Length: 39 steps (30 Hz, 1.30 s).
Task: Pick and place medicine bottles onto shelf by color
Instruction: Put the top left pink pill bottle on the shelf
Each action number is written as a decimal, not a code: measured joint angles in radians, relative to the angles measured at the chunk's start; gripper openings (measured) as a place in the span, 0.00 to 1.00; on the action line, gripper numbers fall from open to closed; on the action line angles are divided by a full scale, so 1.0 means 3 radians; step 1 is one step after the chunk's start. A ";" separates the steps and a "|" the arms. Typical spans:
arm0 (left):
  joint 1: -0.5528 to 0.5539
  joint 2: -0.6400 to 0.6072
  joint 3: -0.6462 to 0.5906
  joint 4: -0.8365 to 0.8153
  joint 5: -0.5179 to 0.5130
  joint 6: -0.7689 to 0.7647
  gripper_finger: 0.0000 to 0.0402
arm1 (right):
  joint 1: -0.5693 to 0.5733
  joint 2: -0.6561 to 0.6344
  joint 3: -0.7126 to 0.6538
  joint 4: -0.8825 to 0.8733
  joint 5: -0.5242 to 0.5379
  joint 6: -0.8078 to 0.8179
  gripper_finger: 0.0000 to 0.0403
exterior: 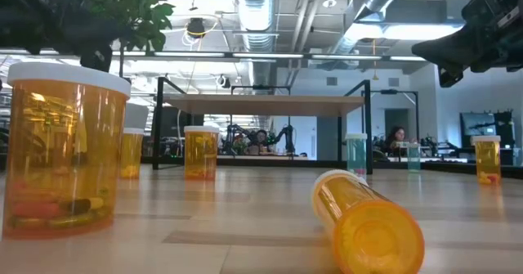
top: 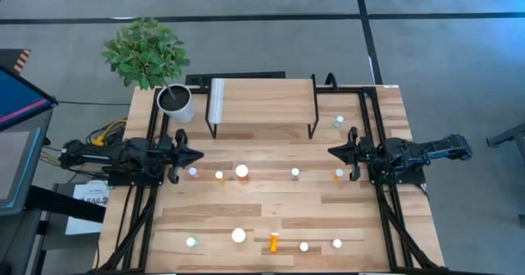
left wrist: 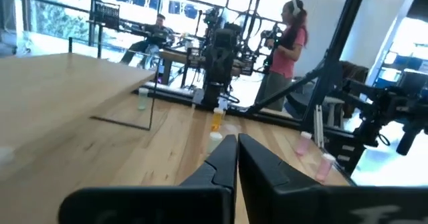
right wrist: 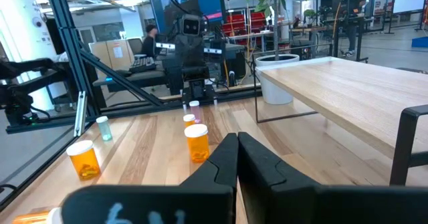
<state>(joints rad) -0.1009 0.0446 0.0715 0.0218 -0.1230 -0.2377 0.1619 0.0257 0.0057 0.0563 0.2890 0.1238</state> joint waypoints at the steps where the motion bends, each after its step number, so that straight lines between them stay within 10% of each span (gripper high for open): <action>1: -0.0001 0.0067 0.0068 -0.0081 -0.0034 -0.0011 0.02 | 0.0000 0.0000 0.0000 0.0000 0.0000 0.0000 0.08; 20: -0.0003 0.1664 0.1037 -0.1472 -0.0284 -0.0685 0.46 | 0.0000 0.0000 0.0000 0.0000 0.0000 0.0000 0.08; 39: -0.0001 0.2707 0.2231 -0.3503 -0.0047 -0.1293 0.49 | 0.0000 0.0000 0.0000 0.0000 0.0000 -0.0001 0.08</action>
<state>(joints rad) -0.1013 0.8568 0.7406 -1.0291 -0.1371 -0.6255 0.1617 0.0257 0.0056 0.0563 0.2890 0.1235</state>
